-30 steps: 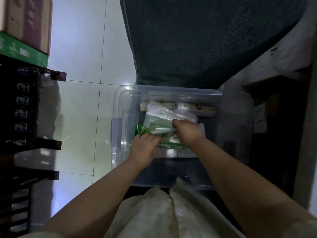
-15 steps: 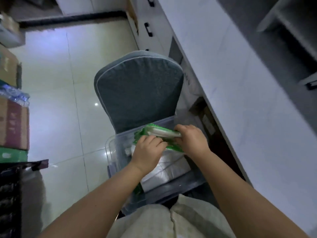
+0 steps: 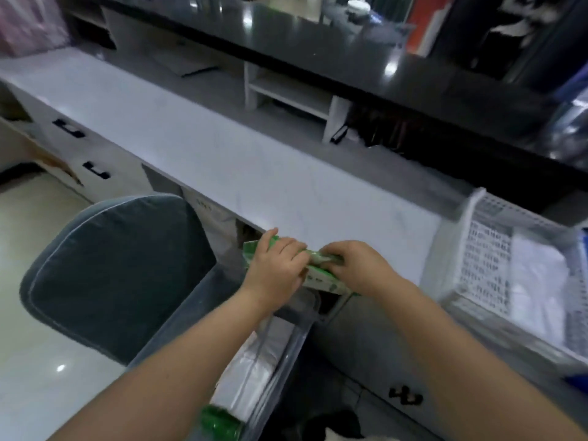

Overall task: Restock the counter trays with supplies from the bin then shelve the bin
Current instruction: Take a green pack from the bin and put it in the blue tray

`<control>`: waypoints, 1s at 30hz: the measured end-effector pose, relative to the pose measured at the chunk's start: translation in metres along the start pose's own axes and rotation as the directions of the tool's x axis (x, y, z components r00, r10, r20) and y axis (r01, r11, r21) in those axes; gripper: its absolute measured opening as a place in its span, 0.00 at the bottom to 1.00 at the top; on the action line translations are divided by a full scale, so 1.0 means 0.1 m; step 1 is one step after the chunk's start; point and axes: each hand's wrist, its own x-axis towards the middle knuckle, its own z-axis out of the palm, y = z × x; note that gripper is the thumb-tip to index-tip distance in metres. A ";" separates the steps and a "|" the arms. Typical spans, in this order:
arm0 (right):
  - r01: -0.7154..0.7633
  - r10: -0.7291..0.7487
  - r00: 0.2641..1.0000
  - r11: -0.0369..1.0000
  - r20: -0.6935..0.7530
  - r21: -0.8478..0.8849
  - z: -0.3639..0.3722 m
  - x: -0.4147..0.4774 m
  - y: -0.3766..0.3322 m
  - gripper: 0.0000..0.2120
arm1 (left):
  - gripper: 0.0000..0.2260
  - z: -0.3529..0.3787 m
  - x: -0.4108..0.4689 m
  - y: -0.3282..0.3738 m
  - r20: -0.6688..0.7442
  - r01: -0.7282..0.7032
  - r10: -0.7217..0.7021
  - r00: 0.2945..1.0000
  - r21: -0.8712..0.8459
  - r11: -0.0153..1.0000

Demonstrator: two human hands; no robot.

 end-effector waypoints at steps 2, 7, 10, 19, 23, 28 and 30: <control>-0.021 0.019 0.997 1.000 -0.081 -0.022 -0.29 -0.13 0.13 0.12 | 0.08 -0.04 0.32 0.11 -0.034 -0.094 0.093 0.995 -0.024 0.995; -0.048 0.043 0.953 0.999 -0.300 -0.009 -1.22 -0.53 0.46 0.11 | 0.06 -0.20 1.28 0.56 -0.197 -0.318 0.312 0.930 0.002 0.948; -0.064 0.052 0.886 0.998 -0.462 -0.011 -1.78 -0.94 0.81 0.09 | 0.12 -0.21 1.86 1.03 -0.283 -0.375 0.358 0.890 -0.006 0.927; -0.303 0.208 0.643 0.953 -0.737 0.005 -2.55 -2.66 2.38 0.11 | 0.20 0.44 2.84 3.04 -0.149 -0.377 0.369 0.917 -0.024 0.926; -0.418 0.353 0.639 0.905 -0.683 0.076 -2.67 -3.34 3.14 0.11 | 0.16 0.80 3.05 3.96 -0.038 -0.347 0.346 0.937 -0.018 0.938; -0.465 0.406 0.608 0.879 -0.683 0.108 -2.74 -3.81 3.92 0.10 | 0.14 1.14 3.41 4.67 0.026 -0.266 0.267 0.963 -0.046 0.963; -0.487 0.448 0.596 0.862 -0.666 0.144 -2.72 -3.88 4.19 0.10 | 0.14 1.25 3.55 4.82 0.038 -0.239 0.242 0.970 -0.070 0.969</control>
